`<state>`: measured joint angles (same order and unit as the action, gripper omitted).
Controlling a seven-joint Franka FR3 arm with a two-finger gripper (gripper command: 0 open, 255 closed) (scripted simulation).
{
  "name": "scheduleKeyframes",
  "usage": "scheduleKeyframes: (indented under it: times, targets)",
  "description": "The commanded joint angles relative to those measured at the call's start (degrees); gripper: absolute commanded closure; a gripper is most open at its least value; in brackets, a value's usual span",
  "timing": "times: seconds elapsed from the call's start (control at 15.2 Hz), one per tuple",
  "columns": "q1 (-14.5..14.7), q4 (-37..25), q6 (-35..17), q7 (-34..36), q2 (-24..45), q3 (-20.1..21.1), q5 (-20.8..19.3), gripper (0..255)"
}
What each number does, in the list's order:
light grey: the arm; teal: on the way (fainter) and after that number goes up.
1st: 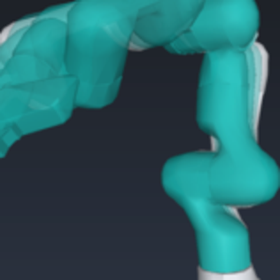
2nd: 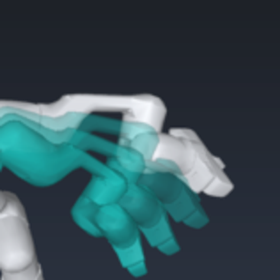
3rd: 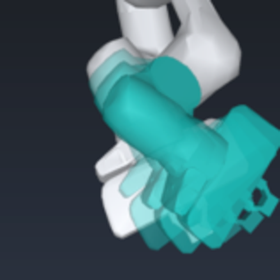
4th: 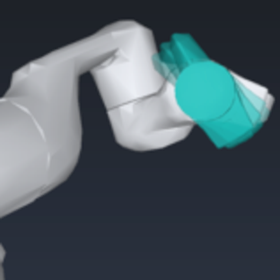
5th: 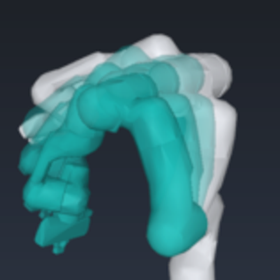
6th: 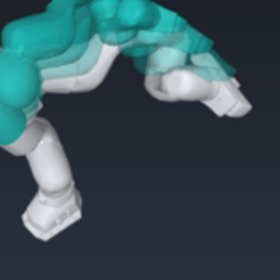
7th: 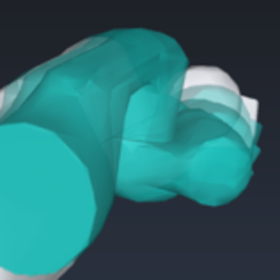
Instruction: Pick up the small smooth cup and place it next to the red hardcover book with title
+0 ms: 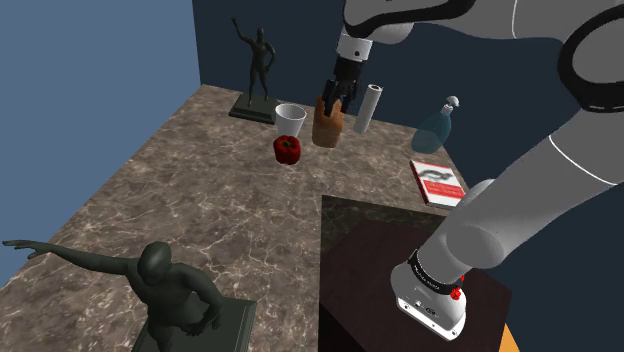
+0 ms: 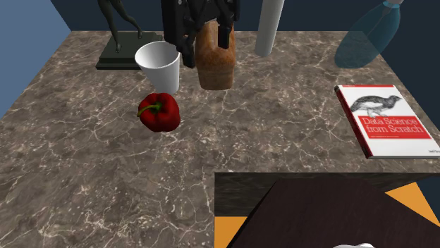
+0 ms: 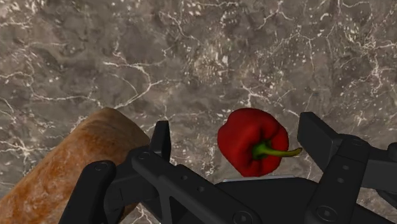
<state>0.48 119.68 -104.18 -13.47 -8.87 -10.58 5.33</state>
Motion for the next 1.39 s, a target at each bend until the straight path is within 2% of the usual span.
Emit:
scheduleKeyframes:
  times: [0.0,0.53,0.79,0.99,1.06,1.32]
  targets:
    - [-0.3,-3.7,-0.7,-1.8,4.7,-0.8,1.2,0]
    - [-2.7,-22.3,0.3,-7.2,23.9,-2.1,6.8,0]
    - [-4.9,-34.6,2.9,-8.8,34.2,-1.8,9.5,0]
    - [-6.9,-46.0,6.0,-9.2,42.8,-1.1,11.3,0]
    - [-7.1,-47.0,6.3,-9.2,43.5,-1.0,11.4,0]
    - [-6.6,-43.7,3.3,-9.5,43.3,-0.9,11.5,0]
